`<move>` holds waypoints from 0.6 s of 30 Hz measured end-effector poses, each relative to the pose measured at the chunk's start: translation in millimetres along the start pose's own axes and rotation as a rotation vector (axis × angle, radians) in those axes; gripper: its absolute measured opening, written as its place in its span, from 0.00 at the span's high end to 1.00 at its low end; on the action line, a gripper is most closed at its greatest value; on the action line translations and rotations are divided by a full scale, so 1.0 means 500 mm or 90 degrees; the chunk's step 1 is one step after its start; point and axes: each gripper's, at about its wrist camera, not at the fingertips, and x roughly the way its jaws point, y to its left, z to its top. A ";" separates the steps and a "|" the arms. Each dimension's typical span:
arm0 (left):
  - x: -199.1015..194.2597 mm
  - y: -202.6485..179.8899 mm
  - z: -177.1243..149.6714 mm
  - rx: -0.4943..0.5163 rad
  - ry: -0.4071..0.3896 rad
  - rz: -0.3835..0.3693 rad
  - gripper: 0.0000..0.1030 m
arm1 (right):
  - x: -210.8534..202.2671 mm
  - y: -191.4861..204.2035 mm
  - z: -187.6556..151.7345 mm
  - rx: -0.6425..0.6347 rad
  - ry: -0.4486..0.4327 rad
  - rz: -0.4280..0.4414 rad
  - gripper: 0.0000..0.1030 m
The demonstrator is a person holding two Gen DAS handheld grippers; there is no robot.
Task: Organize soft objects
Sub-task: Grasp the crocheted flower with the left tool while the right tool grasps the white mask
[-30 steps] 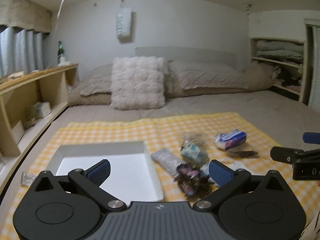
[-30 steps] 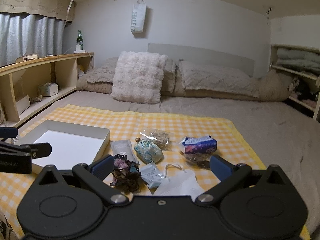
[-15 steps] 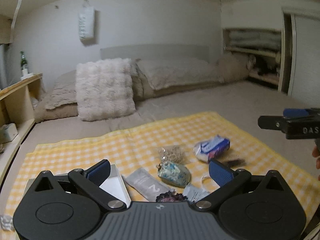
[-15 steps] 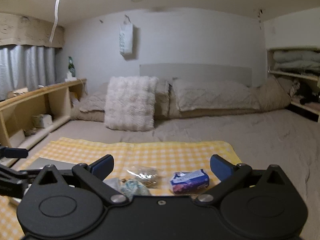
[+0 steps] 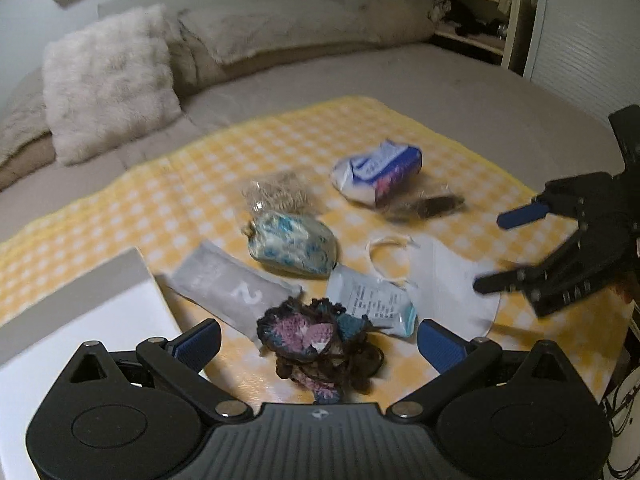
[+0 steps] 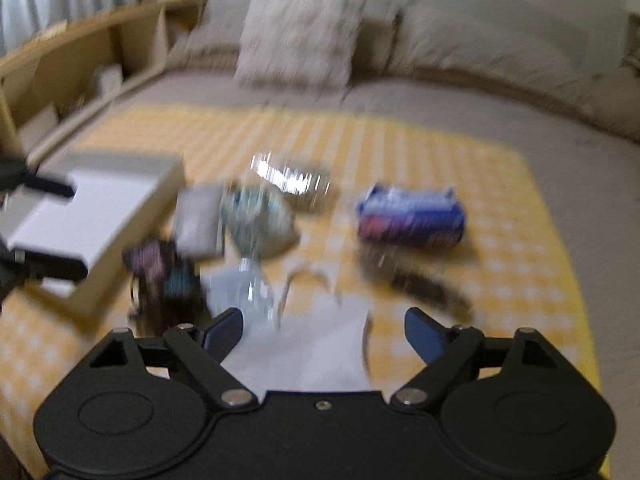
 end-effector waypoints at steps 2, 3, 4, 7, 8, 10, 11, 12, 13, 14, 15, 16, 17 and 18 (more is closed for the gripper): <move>0.029 0.006 0.001 0.006 0.015 -0.005 0.00 | 0.026 0.003 -0.017 -0.018 0.037 0.020 0.14; 0.039 0.008 0.001 0.007 0.023 -0.008 0.00 | 0.040 0.005 -0.024 -0.022 0.053 0.027 0.14; 0.051 0.012 0.001 0.007 0.032 -0.013 0.00 | 0.051 0.006 -0.027 -0.024 0.067 0.033 0.14; 0.086 0.017 0.001 -0.006 0.068 -0.033 0.00 | 0.090 0.011 -0.039 -0.025 0.107 0.041 0.14; 0.093 0.019 0.000 -0.009 0.079 -0.041 0.00 | 0.101 0.011 -0.042 -0.022 0.122 0.042 0.14; 0.110 0.016 -0.002 -0.012 0.095 -0.043 0.00 | 0.128 0.009 -0.048 -0.013 0.146 0.044 0.13; 0.115 0.016 -0.003 -0.010 0.099 -0.050 0.00 | 0.138 0.009 -0.050 -0.011 0.155 0.046 0.13; 0.121 0.015 -0.003 -0.007 0.101 -0.054 0.00 | 0.148 0.011 -0.051 -0.012 0.162 0.045 0.11; 0.128 0.014 -0.003 -0.004 0.105 -0.055 0.01 | 0.155 0.014 -0.052 -0.018 0.163 0.040 0.09; 0.134 0.014 -0.004 -0.001 0.110 -0.054 0.02 | 0.158 0.017 -0.052 -0.026 0.161 0.036 0.09; 0.140 0.015 -0.005 0.001 0.114 -0.053 0.05 | 0.162 0.019 -0.051 -0.027 0.161 0.035 0.07; 0.147 0.018 -0.006 -0.001 0.119 -0.050 0.07 | 0.164 0.017 -0.050 -0.022 0.162 0.037 0.07; 0.154 0.021 -0.007 -0.008 0.125 -0.048 0.11 | 0.166 0.016 -0.050 -0.017 0.165 0.039 0.07; 0.160 0.025 -0.008 -0.017 0.131 -0.046 0.15 | 0.166 0.015 -0.050 -0.018 0.167 0.039 0.07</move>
